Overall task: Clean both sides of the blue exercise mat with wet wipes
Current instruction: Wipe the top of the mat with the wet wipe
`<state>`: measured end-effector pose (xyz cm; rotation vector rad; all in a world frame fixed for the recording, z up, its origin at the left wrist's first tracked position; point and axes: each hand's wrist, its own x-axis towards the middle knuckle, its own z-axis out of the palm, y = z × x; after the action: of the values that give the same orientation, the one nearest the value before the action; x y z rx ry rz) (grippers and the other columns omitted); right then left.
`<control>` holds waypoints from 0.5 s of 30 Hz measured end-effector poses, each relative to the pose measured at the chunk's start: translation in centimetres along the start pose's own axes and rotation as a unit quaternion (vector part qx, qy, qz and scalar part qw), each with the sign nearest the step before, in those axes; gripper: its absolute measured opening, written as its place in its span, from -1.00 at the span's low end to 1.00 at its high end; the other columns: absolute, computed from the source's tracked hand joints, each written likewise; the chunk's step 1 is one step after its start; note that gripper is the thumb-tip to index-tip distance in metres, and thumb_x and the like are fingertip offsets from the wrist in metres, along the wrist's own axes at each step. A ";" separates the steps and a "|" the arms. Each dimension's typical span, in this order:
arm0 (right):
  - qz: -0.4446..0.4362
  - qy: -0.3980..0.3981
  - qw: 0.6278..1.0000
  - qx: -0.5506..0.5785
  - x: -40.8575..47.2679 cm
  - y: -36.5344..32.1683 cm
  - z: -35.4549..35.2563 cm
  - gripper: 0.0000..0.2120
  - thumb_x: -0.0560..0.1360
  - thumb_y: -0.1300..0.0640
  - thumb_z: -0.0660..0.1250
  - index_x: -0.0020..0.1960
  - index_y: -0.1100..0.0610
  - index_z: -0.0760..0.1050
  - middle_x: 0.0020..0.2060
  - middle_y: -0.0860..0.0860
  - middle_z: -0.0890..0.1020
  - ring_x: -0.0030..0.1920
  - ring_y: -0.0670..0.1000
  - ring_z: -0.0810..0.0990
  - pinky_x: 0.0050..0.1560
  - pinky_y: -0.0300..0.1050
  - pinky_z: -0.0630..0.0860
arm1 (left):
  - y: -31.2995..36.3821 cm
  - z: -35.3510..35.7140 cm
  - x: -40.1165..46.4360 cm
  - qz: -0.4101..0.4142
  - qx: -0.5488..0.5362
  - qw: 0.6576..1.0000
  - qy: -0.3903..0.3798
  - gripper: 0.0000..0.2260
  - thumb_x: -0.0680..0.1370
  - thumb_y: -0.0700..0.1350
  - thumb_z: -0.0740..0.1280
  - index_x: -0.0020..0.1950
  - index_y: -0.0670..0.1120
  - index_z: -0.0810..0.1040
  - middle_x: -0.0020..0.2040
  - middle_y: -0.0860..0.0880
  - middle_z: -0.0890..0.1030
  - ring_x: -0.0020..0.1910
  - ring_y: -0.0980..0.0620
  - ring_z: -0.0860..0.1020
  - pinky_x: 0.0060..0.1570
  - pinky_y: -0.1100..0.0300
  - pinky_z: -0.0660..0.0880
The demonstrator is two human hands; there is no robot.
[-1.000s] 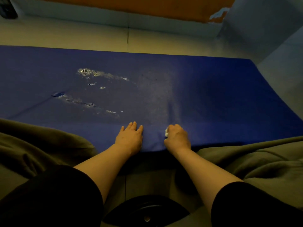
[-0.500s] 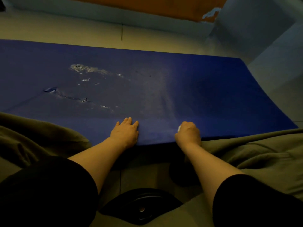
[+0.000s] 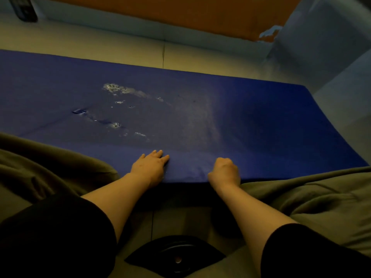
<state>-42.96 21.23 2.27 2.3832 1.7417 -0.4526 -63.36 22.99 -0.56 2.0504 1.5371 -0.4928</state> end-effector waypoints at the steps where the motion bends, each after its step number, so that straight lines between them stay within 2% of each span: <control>1: -0.026 -0.009 1.000 0.010 -0.6 -1.2 0.3 -0.77 0.53 0.14 0.25 0.12 0.24 0.47 0.14 0.19 0.50 0.11 0.21 0.53 0.04 -0.04 0.48 | -0.3 0.1 -0.1 -0.008 0.000 1.000 0.002 -0.52 0.71 -0.09 0.02 0.60 -0.03 -0.08 0.60 -0.07 -0.10 0.57 -0.08 -0.07 0.51 -0.08 -0.04; 5: -0.181 -0.056 0.979 0.077 -3.6 -7.5 2.6 -0.79 0.46 0.19 0.32 0.07 0.24 0.46 0.09 0.19 0.48 0.07 0.22 0.51 0.01 -0.04 0.45 | -1.2 0.5 -0.3 -0.030 -0.008 0.999 0.012 -0.51 0.70 -0.07 0.05 0.60 -0.03 -0.06 0.60 -0.07 -0.09 0.57 -0.07 -0.07 0.51 -0.08 -0.03; 8: -0.236 -0.064 0.965 0.095 -3.9 -8.7 3.2 -0.82 0.44 0.21 0.32 0.04 0.21 0.47 0.05 0.16 0.49 0.04 0.21 0.52 -0.03 -0.03 0.44 | -1.4 0.8 -0.4 -0.032 -0.012 0.999 0.016 -0.49 0.70 -0.06 0.08 0.60 -0.03 -0.06 0.60 -0.07 -0.08 0.57 -0.07 -0.07 0.51 -0.06 -0.02; 10: -0.213 -0.051 0.971 0.094 -2.5 -7.1 3.2 -0.83 0.45 0.21 0.30 0.03 0.19 0.50 0.05 0.15 0.51 0.04 0.21 0.53 0.00 -0.04 0.47 | -1.7 0.8 -0.3 -0.030 -0.016 0.999 0.016 -0.51 0.70 -0.07 0.05 0.60 -0.03 -0.04 0.60 -0.08 -0.07 0.57 -0.07 -0.06 0.52 -0.05 -0.03; 15: -0.054 0.034 0.997 0.035 1.8 -2.1 1.9 -0.81 0.51 0.23 0.21 0.09 0.23 0.47 0.11 0.19 0.50 0.09 0.24 0.52 0.03 -0.02 0.46 | -1.9 0.6 -0.4 -0.024 -0.031 0.999 0.021 -0.54 0.71 -0.06 -0.01 0.60 -0.04 -0.02 0.60 -0.07 -0.04 0.57 -0.07 -0.05 0.52 -0.04 -0.04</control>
<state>-44.73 22.99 -0.01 2.3872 1.9221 -0.4600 -65.31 22.75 -1.21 1.9927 1.6098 -0.4167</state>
